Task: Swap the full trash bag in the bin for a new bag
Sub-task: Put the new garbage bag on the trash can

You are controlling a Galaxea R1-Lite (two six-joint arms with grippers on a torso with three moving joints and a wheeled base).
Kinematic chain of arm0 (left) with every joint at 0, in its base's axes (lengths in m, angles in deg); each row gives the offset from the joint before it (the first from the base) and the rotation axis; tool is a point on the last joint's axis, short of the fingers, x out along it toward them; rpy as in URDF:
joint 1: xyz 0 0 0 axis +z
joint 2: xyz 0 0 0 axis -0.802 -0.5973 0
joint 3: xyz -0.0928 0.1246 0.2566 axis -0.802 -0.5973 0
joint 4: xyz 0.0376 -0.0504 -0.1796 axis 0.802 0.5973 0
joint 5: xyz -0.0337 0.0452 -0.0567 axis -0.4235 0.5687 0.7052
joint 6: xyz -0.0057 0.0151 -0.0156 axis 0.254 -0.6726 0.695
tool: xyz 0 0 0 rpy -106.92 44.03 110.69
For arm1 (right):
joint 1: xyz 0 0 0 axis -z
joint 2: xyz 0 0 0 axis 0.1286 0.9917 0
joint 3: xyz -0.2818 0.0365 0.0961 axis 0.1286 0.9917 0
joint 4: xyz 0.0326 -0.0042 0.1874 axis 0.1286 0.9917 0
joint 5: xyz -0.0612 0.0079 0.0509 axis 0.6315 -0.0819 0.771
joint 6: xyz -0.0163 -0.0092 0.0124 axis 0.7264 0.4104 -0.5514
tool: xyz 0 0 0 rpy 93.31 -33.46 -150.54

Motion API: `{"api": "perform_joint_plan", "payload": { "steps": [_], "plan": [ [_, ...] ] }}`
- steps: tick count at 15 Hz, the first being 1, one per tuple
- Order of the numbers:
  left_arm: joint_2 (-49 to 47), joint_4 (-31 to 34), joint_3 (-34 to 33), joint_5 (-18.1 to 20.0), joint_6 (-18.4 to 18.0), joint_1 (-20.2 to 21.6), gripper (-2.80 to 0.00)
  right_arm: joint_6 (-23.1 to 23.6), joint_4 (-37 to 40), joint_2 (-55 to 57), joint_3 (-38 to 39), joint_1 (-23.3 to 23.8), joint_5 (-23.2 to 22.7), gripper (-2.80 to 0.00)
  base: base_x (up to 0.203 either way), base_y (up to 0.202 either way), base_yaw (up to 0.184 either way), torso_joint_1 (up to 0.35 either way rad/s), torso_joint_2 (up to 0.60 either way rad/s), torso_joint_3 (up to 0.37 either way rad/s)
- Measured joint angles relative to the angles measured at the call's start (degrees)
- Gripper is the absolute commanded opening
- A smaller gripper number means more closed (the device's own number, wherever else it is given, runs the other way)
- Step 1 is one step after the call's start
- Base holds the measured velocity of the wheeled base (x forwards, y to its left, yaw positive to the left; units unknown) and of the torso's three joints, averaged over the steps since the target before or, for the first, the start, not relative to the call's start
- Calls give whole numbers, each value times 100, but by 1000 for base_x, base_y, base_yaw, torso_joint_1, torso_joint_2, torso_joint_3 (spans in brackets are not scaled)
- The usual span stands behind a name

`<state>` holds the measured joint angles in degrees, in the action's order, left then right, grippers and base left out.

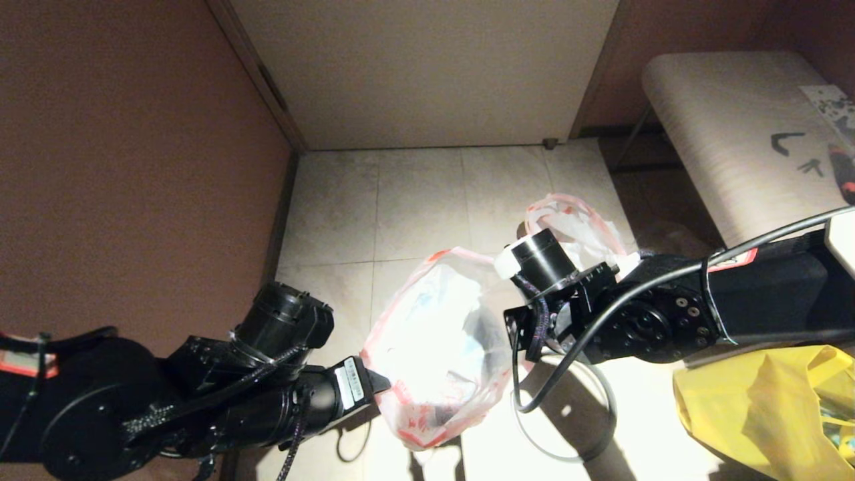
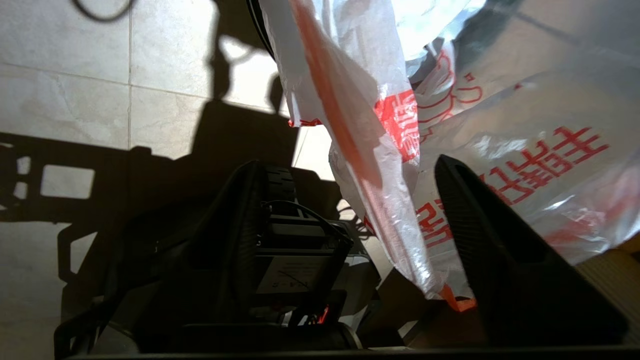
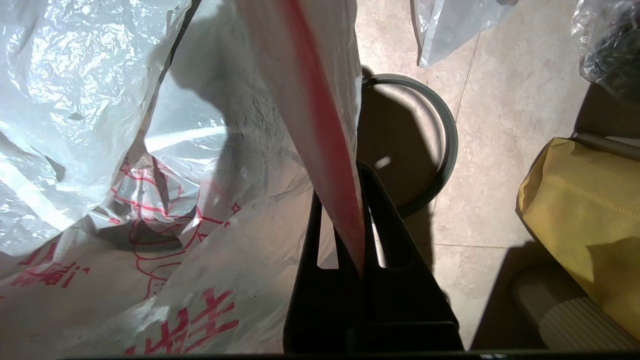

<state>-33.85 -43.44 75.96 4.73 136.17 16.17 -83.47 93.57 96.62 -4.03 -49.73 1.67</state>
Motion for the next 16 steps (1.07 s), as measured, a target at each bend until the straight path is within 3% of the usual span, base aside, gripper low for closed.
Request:
{"api": "perform_joint_plan", "payload": {
  "steps": [5,6,12,14,16],
  "plan": [
    [-803,-30,523,-9,-26,-33,0,2,-18,11,-27,-18,-4,-280,0,0,0,0,0,0],
    [-958,-35,607,-9,-28,-71,-280,4,-21,9,-63,-18,-4,-280,0,0,0,0,0,0],
    [-1732,-307,921,-30,-150,-131,-280,-33,-21,11,-250,-23,-28,-280,0,0,0,0,0,0],
    [-2045,-456,1239,-157,-350,-51,-280,-41,-66,18,-372,41,-318,-280,0,0,0,0,0,0],
    [-2422,-534,1785,-613,-636,39,-280,-21,-546,85,-493,155,-825,-280,0,0,0,0,0,0]
  ]
}}
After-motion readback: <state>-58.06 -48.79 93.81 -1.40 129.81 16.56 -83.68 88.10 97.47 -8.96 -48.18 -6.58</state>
